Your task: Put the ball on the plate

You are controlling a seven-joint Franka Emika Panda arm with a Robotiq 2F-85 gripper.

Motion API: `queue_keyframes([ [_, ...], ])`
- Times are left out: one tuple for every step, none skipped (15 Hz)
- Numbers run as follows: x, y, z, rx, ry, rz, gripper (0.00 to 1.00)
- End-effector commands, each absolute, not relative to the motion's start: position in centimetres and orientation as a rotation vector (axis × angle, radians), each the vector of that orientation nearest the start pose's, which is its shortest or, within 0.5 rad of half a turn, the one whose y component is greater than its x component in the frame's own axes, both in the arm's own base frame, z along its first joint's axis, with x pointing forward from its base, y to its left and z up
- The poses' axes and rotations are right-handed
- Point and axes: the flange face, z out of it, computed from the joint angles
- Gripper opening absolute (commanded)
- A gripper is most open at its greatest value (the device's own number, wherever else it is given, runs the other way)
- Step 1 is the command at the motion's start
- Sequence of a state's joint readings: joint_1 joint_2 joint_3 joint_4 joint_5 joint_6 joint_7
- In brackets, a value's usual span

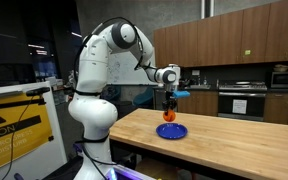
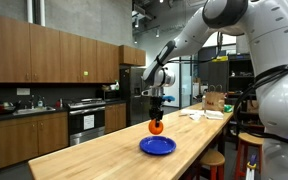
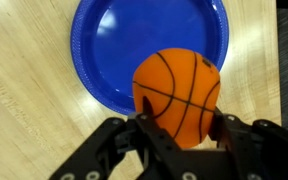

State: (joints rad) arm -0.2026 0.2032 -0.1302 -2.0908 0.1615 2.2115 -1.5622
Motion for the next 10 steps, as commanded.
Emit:
queue_keyframes([
  [55.0,-19.2,32.3,-2.558,-1.606,-0.063,0.25],
  [55.3,-19.6,32.2,-2.563,-1.602,-0.064,0.25],
  [55.8,-20.0,32.2,-2.568,-1.606,-0.064,0.25],
  [56.1,-20.3,32.1,-2.571,-1.61,-0.065,0.25],
  [56.5,-20.5,32.0,-2.579,-1.611,-0.061,0.25],
  [56.9,-20.6,31.7,-2.581,-1.618,-0.064,0.25],
  [57.2,-20.5,31.5,-2.579,-1.636,-0.068,0.25],
  [57.4,-20.2,31.3,-2.577,-1.658,-0.073,0.25],
  [57.6,-19.9,31.2,-2.579,-1.671,-0.078,0.25],
  [57.7,-19.5,31.0,-2.581,-1.683,-0.083,0.25],
])
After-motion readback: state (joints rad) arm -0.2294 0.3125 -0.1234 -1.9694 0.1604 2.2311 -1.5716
